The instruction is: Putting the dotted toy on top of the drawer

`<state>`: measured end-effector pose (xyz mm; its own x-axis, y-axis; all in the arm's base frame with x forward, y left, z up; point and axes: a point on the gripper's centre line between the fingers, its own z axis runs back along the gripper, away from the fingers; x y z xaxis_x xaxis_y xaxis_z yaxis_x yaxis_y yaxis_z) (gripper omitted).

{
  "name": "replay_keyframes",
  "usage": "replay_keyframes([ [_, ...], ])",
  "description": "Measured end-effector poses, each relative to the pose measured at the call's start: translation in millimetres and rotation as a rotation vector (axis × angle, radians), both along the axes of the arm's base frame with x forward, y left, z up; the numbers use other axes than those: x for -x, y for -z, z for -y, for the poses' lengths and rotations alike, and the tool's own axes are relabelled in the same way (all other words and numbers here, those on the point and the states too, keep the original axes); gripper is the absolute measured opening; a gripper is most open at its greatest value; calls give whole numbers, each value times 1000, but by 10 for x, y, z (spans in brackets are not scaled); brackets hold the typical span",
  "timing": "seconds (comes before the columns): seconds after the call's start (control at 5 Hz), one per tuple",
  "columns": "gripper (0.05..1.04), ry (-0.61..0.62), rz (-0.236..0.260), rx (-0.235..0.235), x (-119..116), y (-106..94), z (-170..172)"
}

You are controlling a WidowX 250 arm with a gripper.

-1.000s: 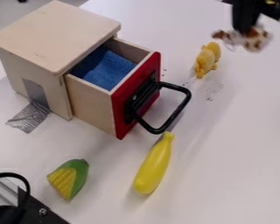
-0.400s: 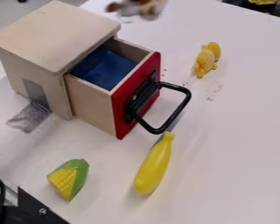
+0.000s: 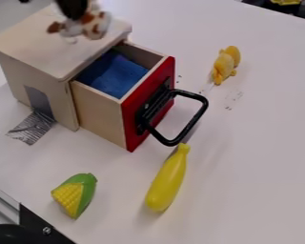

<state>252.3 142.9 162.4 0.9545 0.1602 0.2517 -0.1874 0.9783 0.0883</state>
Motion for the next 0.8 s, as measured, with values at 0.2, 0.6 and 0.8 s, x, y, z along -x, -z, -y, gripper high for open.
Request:
replay_keyframes([
  [0.2, 60, -28, -15, -4, 79, 65, -155],
  [0.6, 223, -35, -59, -26, 100, 171, -250],
  [0.8, 517, -28, -77, -11, 103, 116, -221],
])
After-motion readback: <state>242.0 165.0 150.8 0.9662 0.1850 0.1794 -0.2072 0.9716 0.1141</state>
